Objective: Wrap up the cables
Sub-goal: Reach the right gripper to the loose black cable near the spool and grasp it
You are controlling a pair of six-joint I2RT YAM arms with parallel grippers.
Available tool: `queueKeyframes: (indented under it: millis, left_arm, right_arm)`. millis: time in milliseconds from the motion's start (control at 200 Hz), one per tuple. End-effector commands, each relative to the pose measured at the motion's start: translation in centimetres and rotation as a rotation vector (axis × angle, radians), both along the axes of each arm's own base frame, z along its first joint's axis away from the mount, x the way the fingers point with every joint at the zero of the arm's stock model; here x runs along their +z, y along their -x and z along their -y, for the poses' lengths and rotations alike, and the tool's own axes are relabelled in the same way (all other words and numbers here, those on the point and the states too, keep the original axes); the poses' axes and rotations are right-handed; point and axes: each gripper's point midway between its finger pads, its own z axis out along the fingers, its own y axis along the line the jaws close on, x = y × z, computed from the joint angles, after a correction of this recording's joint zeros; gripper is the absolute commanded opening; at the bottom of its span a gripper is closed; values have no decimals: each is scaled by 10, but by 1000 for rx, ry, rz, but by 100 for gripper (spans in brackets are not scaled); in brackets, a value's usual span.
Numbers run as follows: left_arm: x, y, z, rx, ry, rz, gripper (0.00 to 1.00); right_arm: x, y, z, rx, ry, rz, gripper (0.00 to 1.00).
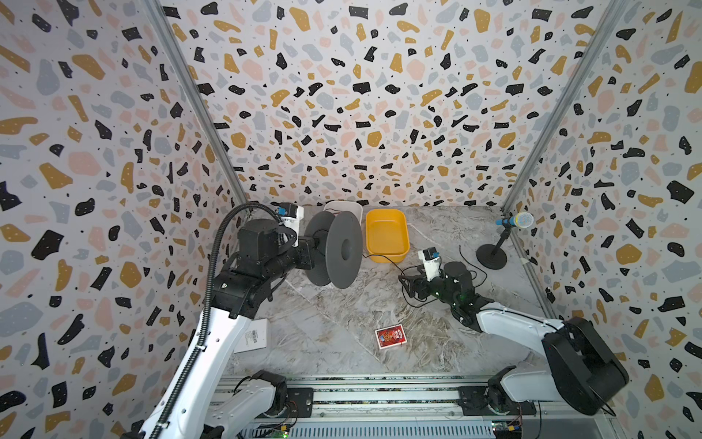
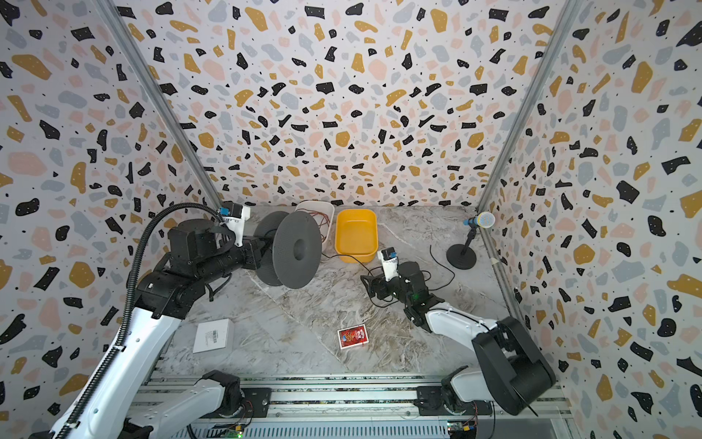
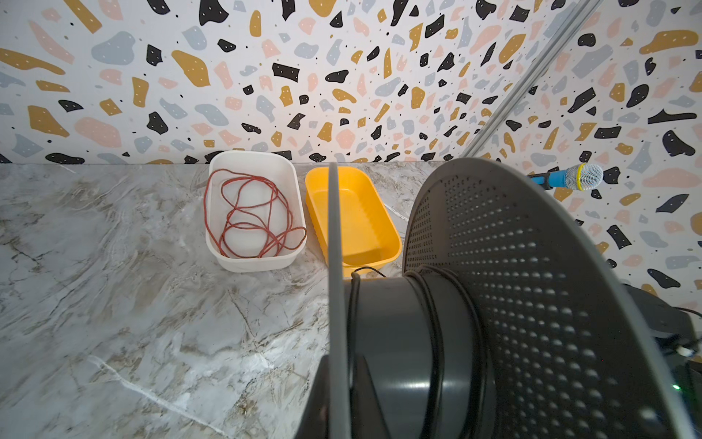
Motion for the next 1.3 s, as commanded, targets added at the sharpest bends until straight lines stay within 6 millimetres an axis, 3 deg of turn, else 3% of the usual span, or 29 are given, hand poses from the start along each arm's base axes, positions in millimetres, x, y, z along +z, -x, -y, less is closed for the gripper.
queueKeyframes:
  millis: [0, 401, 896, 986, 1101, 1297]
  left_arm:
    - [31, 4, 3, -18, 63, 98, 0]
    - [38, 11, 7, -42, 94, 100, 0]
    - [43, 14, 8, -52, 93, 99, 0]
    - [44, 15, 7, -53, 92, 102, 0]
    - [44, 15, 6, -47, 79, 102, 0]
    - [46, 16, 5, -41, 80, 105, 0]
  right_arm:
    - [29, -16, -23, 56, 22, 187, 86]
    - [40, -28, -73, 181, 60, 456, 84]
    - [30, -43, -124, 345, -8, 487, 74]
    - [26, -42, -130, 363, -19, 471, 65]
    - [21, -39, -136, 373, -47, 446, 40]
    - [15, -29, -142, 384, -68, 424, 18]
